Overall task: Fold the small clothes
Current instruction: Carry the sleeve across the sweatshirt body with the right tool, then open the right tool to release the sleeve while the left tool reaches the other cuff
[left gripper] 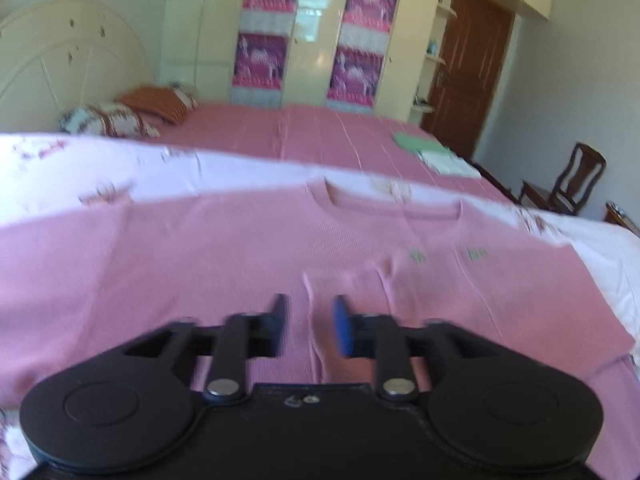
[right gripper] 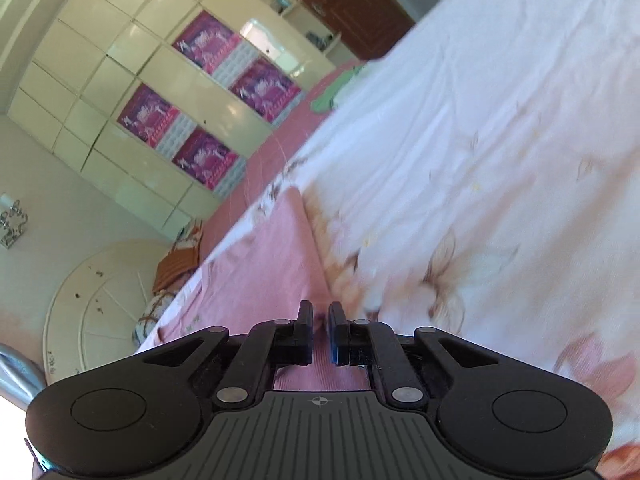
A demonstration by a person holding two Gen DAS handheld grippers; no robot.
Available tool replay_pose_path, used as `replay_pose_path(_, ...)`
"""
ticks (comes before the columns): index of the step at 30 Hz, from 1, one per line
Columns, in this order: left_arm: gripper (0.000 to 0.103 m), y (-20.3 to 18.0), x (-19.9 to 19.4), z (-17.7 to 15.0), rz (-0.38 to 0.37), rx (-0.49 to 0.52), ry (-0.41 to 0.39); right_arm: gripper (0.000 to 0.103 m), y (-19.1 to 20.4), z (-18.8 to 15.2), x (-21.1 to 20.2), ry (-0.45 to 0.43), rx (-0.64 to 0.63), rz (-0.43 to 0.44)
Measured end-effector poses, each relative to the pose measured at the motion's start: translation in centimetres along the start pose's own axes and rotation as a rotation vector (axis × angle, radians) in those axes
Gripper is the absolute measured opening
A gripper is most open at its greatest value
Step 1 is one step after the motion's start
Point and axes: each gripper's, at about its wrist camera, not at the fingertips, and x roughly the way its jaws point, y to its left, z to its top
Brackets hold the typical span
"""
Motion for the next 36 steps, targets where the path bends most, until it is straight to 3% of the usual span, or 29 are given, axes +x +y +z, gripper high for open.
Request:
replay_pose_path(2, 0.064, -0.1, 0.8, 1.0, -0.038, 0.002, 0.008, 0.008, 0.4, 1.3, 0.9, -0.006, -0.028, 0.004)
replay_pose_path(4, 0.060, -0.5, 2.3, 1.9, -0.044, 0.023, 0.041, 0.008, 1.1, 2.9, 3.0, 0.002, -0.054, 0.015)
replay_pose_path(6, 0.046, -0.6, 4.1, 2.2, -0.046, 0.016, 0.082, 0.008, 2.1, 4.2, 5.4, 0.005, -0.084, 0.023)
replay_pose_path(7, 0.044, -0.5, 5.0, 2.3, -0.035, 0.003, 0.108, 0.008, 2.5, 4.8, 6.7, 0.002, -0.101, 0.027)
replay_pose_path(10, 0.044, -0.2, 6.0, 1.9, -0.032, -0.012, 0.116, 0.037, 3.6, 6.0, 10.6, 0.018, -0.137, 0.019)
replay_pose_path(12, 0.042, -0.6, 6.0, 1.6, -0.015, 0.024, 0.107, 0.041, 3.8, 6.6, 12.8, 0.027, -0.158, 0.008)
replay_pose_path(14, 0.042, -1.1, 5.9, 1.4, 0.003, 0.062, 0.100, 0.036, 4.1, 6.9, 14.8, 0.056, -0.207, -0.018)
replay_pose_path(15, 0.042, -1.2, 5.9, 1.3, 0.007, 0.072, 0.097, 0.010, 4.4, 6.9, 15.7, 0.074, -0.245, -0.033)
replay_pose_path(16, 0.042, -1.3, 5.8, 1.3, 0.010, 0.074, 0.096, 0.003, 4.8, 6.8, 16.7, 0.097, -0.296, -0.074)
replay_pose_path(17, 0.042, -1.3, 5.8, 1.3, 0.011, 0.073, 0.098, 0.003, 4.7, 6.7, 17.7, 0.114, -0.331, -0.124)
replay_pose_path(22, 0.039, -1.8, 4.3, 2.0, 0.036, 0.092, 0.081, 0.003, 5.0, 5.9, 17.3, 0.082, -0.347, -0.165)
replay_pose_path(24, 0.042, -2.3, 2.3, 1.9, 0.013, 0.104, 0.034, 0.004, 5.3, 5.7, 15.2, 0.065, -0.349, -0.124)
replay_pose_path(29, 0.046, -5.6, -0.4, -0.9, -0.100, 0.155, 0.041, 0.004, 6.3, 2.6, 10.1, 0.112, -0.450, -0.048)
replay_pose_path(32, 0.048, -7.1, 0.5, -3.3, -0.093, 0.185, 0.088, 0.003, 6.0, 0.3, 8.6, 0.156, -0.486, -0.038)
replay_pose_path(33, 0.050, -7.4, 0.5, -3.9, -0.080, 0.210, 0.064, 0.003, 5.9, -0.6, 8.6, 0.167, -0.510, -0.059)
replay_pose_path(36, 0.049, -7.8, 0.1, -3.3, -0.056, 0.202, 0.075, 0.003, 5.0, -2.0, 9.1, 0.198, -0.498, -0.083)
